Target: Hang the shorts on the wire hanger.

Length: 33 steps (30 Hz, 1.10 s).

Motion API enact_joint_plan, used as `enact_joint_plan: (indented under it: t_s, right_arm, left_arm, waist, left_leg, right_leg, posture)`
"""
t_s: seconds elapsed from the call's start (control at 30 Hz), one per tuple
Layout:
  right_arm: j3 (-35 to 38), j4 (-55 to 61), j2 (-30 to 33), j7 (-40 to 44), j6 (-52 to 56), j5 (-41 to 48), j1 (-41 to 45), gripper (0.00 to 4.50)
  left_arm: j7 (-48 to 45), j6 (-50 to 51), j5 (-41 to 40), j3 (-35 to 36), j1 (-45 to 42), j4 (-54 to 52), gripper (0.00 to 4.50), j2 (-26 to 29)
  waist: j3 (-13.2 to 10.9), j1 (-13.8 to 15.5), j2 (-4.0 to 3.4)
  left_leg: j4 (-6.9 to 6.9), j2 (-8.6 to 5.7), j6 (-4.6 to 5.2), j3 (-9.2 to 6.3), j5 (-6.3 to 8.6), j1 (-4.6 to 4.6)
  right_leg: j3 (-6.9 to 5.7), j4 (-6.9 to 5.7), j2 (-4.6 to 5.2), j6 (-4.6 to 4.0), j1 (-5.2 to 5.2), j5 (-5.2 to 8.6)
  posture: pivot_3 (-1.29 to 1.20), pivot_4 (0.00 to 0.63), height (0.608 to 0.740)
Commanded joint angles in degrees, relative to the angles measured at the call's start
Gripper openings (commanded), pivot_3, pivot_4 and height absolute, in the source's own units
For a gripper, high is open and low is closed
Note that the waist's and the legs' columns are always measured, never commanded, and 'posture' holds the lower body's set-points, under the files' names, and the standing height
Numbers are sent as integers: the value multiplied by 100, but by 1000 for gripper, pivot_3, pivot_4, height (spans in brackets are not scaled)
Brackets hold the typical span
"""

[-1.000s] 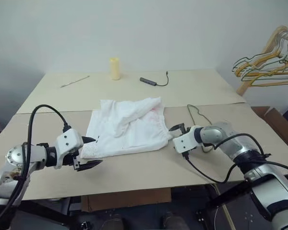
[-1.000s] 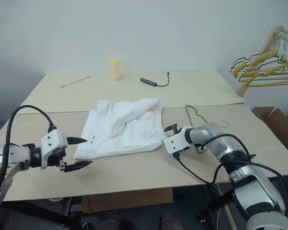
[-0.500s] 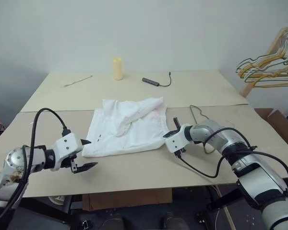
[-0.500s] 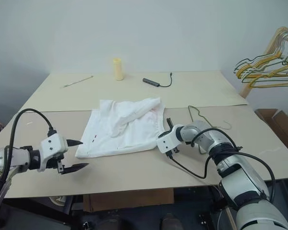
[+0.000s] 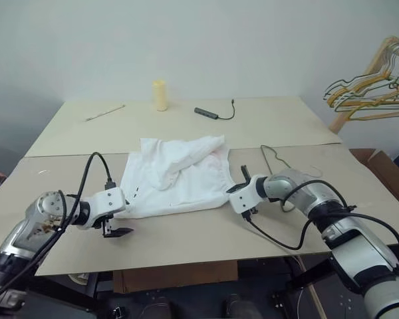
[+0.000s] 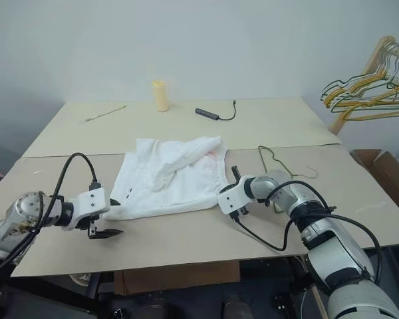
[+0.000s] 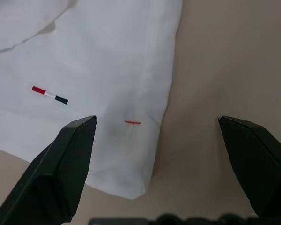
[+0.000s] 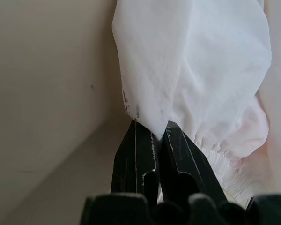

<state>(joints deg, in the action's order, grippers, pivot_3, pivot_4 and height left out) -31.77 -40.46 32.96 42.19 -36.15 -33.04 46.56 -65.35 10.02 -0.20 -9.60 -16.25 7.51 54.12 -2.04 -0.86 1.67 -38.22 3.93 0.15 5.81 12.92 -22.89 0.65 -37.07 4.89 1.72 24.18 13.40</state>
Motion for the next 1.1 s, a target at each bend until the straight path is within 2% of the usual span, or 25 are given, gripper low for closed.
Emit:
enact_joint_plan:
  t_s: [0.03, 0.43, 0.63, 0.73, 0.93, 1.03, 1.1]
  right_arm:
    - [216, 264, 92, -11, 105, 128, 21, 0]
    - [350, 643, 166, -23, 368, 193, -220, 0]
    - [475, 1155, 199, 93, 629, 351, -467, 0]
    - [610, 1897, 326, 512, 923, 657, -785, 0]
    - [848, 4043, 958, 1881, 1881, 1760, -1545, 0]
    - [997, 4512, 1154, 2278, 2326, 2172, -1561, 0]
    - [1126, 4463, 1000, 2430, 2938, 2533, -1328, 0]
  left_arm:
    - [65, -241, 344, -193, -308, 448, 3912, -67]
    - [196, -517, 592, -245, -425, 891, 49, -229]
    - [117, -515, 460, -62, -179, 513, 15, -63]
    - [-36, -392, 157, 262, 239, -197, 15, 177]
    - [-562, 20, -278, 1130, 1334, -1784, 15, 1240]
    - [-679, 325, -433, 1436, 1487, -2192, 15, 1553]
    - [-645, 406, -533, 1380, 1200, -2270, 15, 1484]
  waist:
    - [0, 1, 0]
    - [2, -13, -3]
    - [2, -16, -3]
    - [2, -60, -3]
    - [0, -103, -1]
    - [-3, -93, -1]
    - [-3, -69, -2]
  left_leg:
    - [0, 0, 0, 0, 0, 0]
    - [0, 0, 0, 2, 0, 10]
    - [0, 0, 0, 2, 0, 10]
    - [0, 3, 0, 3, 0, 0]
    - [0, 6, -2, -1, 3, -18]
    - [0, 7, -2, 1, 3, 2]
    - [-1, 7, -3, 3, 3, 22]
  right_leg:
    - [0, 0, 0, 0, -1, 0]
    - [4, -6, 0, -1, -6, 0]
    - [5, -6, 0, 0, -5, 0]
    - [7, -5, 0, 0, 5, 1]
    - [2, -1, 1, 2, 16, 4]
    - [0, -1, 1, 10, 4, 12]
    - [0, -2, 1, 1, -11, 46]
  posture:
    - [47, 0, 740]
    - [38, 0, 740]
    - [37, 0, 740]
    - [33, 0, 740]
    - [36, 0, 740]
    - [37, 0, 740]
    - [38, 0, 740]
